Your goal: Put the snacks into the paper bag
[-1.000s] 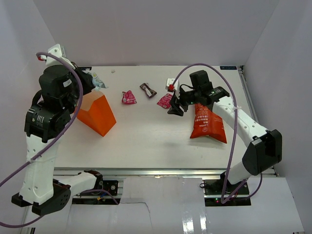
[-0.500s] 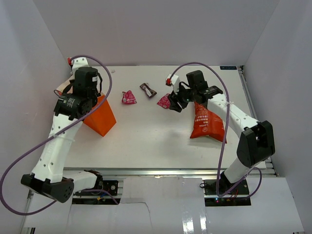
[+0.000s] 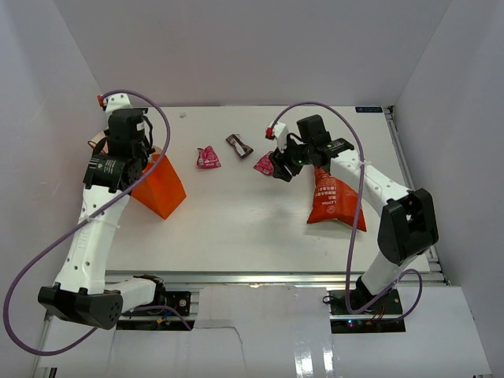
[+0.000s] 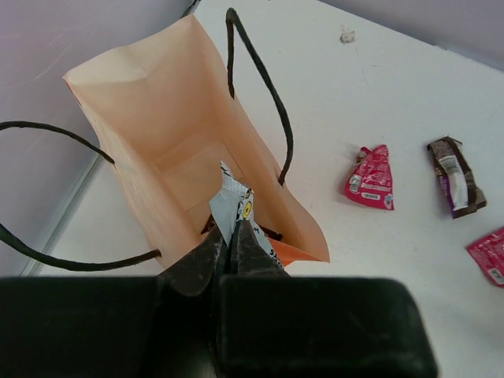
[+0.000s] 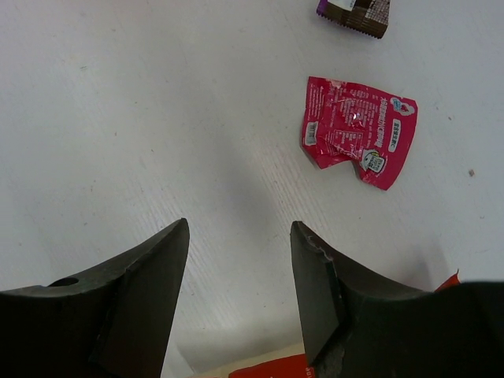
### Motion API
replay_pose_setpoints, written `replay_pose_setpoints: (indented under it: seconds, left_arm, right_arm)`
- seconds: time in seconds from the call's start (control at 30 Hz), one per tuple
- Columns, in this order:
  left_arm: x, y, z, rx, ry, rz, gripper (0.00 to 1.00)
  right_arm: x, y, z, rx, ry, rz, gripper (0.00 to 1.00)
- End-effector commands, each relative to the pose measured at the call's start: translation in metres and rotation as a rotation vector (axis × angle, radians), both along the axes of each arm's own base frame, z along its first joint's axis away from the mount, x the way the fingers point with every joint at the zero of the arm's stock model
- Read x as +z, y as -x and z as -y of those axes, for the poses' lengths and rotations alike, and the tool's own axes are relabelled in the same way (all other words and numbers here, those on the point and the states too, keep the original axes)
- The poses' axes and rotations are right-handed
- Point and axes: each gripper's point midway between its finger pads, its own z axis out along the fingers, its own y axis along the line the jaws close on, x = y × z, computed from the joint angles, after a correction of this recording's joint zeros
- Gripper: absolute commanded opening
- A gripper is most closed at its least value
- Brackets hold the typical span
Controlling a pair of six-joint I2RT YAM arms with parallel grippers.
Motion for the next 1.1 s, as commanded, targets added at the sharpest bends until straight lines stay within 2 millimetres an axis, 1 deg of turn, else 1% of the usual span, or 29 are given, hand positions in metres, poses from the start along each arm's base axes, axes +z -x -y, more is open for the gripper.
replay_pose_setpoints:
  seconds: [0.0, 0.07, 0.1, 0.17, 0.23, 0.37, 0.4, 0.5, 0.53, 0.57, 0.6, 0.63, 0.67, 0.7, 0.73, 0.77, 0.8, 0.83, 0.9, 0.93, 0.97, 1.0, 1.03, 1.07]
  left_arm:
    - [0.055, 0.012, 0.005, -0.024, 0.089, 0.165, 0.00]
    - [0.071, 0.017, 0.007, -0.034, 0.117, 0.200, 0.00]
    - [0.072, 0.018, 0.008, -0.039, 0.121, 0.203, 0.00]
    - [0.068, 0.018, 0.006, -0.027, 0.115, 0.194, 0.00]
    - [0.058, 0.016, 0.005, -0.020, 0.111, 0.173, 0.00]
    - [0.054, 0.009, 0.004, -0.013, 0.087, 0.165, 0.00]
    - [0.046, 0.006, -0.001, 0.002, 0.047, 0.137, 0.00]
    - [0.036, -0.001, -0.008, 0.015, 0.004, 0.120, 0.00]
    - [0.027, -0.005, -0.010, 0.017, -0.009, 0.098, 0.00]
    - [0.022, -0.006, -0.010, 0.016, -0.012, 0.087, 0.00]
    - [0.012, -0.008, -0.011, 0.019, -0.016, 0.063, 0.00]
    - [0.007, -0.009, -0.014, 0.028, -0.020, 0.052, 0.00]
    - [0.003, -0.009, -0.016, 0.033, -0.022, 0.044, 0.00]
    - [0.000, -0.009, -0.017, 0.034, -0.022, 0.039, 0.00]
    - [-0.007, -0.009, -0.019, 0.041, -0.022, 0.026, 0.03]
    - [-0.008, -0.008, -0.020, 0.045, -0.021, 0.024, 0.05]
    - [-0.008, -0.007, -0.020, 0.044, -0.018, 0.025, 0.07]
    - [-0.008, -0.007, -0.018, 0.030, -0.001, 0.028, 0.17]
    - [-0.009, -0.006, -0.013, 0.010, 0.026, 0.021, 0.34]
    - [-0.009, -0.006, -0.005, -0.027, 0.055, 0.018, 0.57]
    - [-0.003, -0.005, -0.001, -0.040, 0.081, 0.031, 0.68]
    - [-0.002, -0.001, 0.004, -0.058, 0.103, 0.025, 0.77]
    - [0.000, 0.000, 0.013, -0.101, 0.133, 0.026, 0.88]
    - [0.012, 0.005, 0.017, -0.120, 0.159, 0.059, 0.91]
  right_arm:
    - [0.016, -0.011, -0.009, 0.005, -0.039, 0.024, 0.61]
    - [0.017, -0.012, -0.011, 0.011, -0.044, 0.025, 0.61]
    - [0.016, -0.013, -0.012, 0.012, -0.044, 0.021, 0.61]
    - [0.013, -0.015, -0.013, 0.013, -0.042, 0.015, 0.61]
    - [0.009, -0.016, -0.014, 0.014, -0.039, 0.002, 0.61]
    - [0.007, -0.018, -0.014, 0.016, -0.034, 0.001, 0.61]
    - [0.005, -0.018, -0.015, 0.017, -0.030, 0.002, 0.61]
    - [0.002, -0.024, -0.014, 0.008, -0.020, 0.006, 0.61]
    - [0.001, -0.025, -0.015, 0.006, -0.018, 0.007, 0.61]
    - [-0.003, -0.028, -0.014, -0.004, -0.010, 0.003, 0.61]
    - [-0.002, -0.031, -0.015, -0.016, -0.011, 0.002, 0.61]
    - [-0.005, -0.033, -0.015, -0.032, -0.010, -0.008, 0.61]
    - [-0.012, -0.037, -0.014, -0.049, 0.006, -0.015, 0.61]
    - [-0.013, -0.040, -0.014, -0.061, 0.006, -0.020, 0.61]
    - [-0.014, -0.042, -0.015, -0.075, 0.006, -0.026, 0.61]
    - [-0.025, -0.045, -0.014, -0.088, 0.022, -0.042, 0.61]
    - [-0.028, -0.048, -0.014, -0.095, 0.029, -0.042, 0.61]
    - [-0.038, -0.051, -0.015, -0.101, 0.043, -0.054, 0.61]
    - [-0.051, -0.057, -0.014, -0.118, 0.080, -0.055, 0.62]
    - [-0.062, -0.060, -0.015, -0.117, 0.103, -0.068, 0.62]
    - [-0.068, -0.064, -0.014, -0.122, 0.130, -0.061, 0.62]
    - [-0.072, -0.067, -0.014, -0.121, 0.144, -0.065, 0.62]
    - [-0.080, -0.073, -0.015, -0.122, 0.162, -0.073, 0.62]
    - [-0.082, -0.077, -0.014, -0.123, 0.187, -0.056, 0.62]
